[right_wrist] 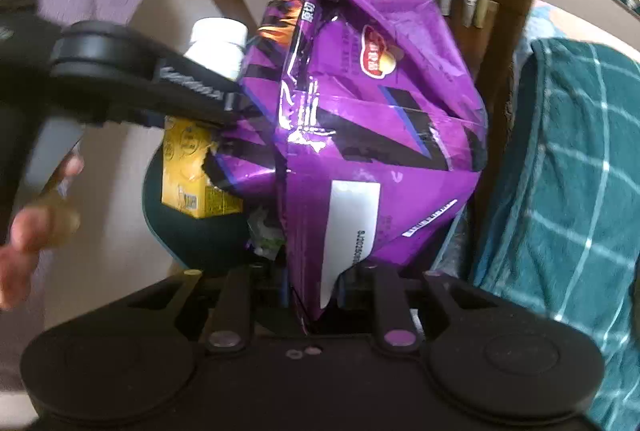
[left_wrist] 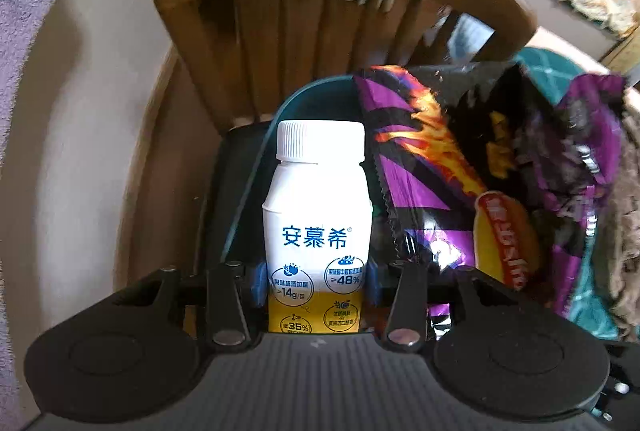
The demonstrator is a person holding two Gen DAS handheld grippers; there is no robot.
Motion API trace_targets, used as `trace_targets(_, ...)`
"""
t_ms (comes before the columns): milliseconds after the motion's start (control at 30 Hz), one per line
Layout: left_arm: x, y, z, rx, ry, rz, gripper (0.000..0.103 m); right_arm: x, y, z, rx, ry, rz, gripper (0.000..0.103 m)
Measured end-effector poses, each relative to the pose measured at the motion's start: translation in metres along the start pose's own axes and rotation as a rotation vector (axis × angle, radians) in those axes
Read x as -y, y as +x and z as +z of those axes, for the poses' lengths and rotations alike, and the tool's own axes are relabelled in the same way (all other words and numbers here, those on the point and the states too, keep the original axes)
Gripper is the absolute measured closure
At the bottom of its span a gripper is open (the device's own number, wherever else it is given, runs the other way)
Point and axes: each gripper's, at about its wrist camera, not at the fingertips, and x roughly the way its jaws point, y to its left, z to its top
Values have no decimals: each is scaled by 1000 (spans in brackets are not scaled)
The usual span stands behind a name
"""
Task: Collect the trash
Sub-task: 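Open both tools to drop snack bag and bottle into the wastebasket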
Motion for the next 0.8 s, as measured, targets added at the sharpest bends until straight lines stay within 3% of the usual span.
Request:
trace_targets(133,4,13,-3,-22,28,39,59,-13,11,-2,-23,-149,-48,67)
trace_targets(267,4,26,-10,-55,25,43,59,-12,17,-6,-24,-188,-20,53)
trace_targets(400,12,35,-13,-64,57,51,59,-6,14,-9,-11,-209,7,52)
trace_targets(533,20,42,-16,-91,73,45,59,0,8,-8,26,-205,23,40)
trace_targets(633,22,47,-17,-105,56,34,47,7,3,-4,44,-188,44,40)
trace_targets(800,17,48,-17,-112,33,16,44,13,-2,-4,62,-166,58,36)
